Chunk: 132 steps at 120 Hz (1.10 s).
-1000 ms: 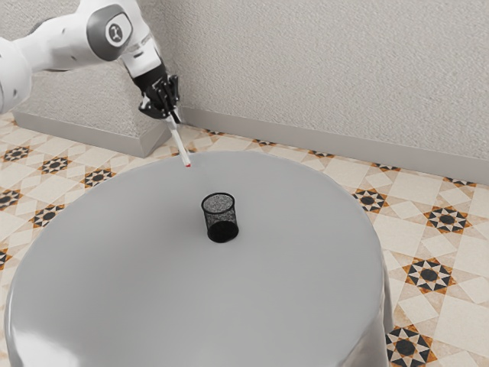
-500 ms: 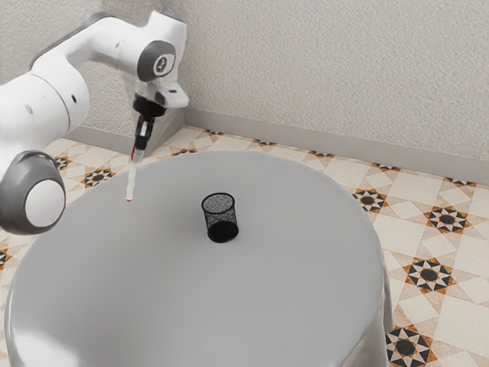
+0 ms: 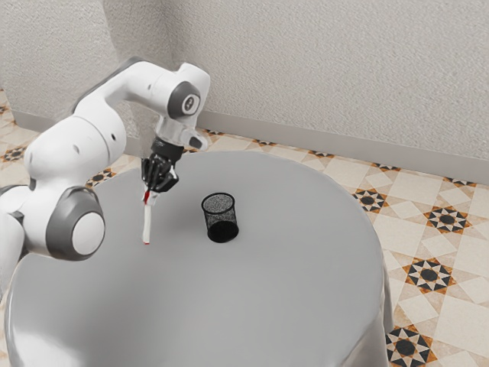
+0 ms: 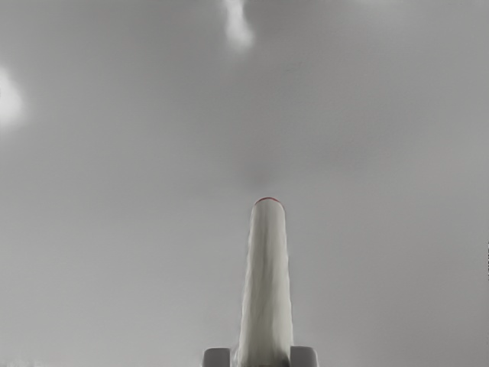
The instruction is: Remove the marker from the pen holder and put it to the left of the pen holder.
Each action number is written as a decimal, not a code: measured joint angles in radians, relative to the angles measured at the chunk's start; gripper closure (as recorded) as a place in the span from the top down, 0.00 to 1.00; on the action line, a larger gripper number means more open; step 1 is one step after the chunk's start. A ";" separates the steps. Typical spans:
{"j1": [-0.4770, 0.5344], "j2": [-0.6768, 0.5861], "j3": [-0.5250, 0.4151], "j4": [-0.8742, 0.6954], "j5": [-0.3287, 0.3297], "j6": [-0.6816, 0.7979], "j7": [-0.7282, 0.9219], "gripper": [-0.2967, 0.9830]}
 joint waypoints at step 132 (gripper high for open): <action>0.002 -0.977 -0.027 -0.768 -0.133 0.370 -0.263 0.76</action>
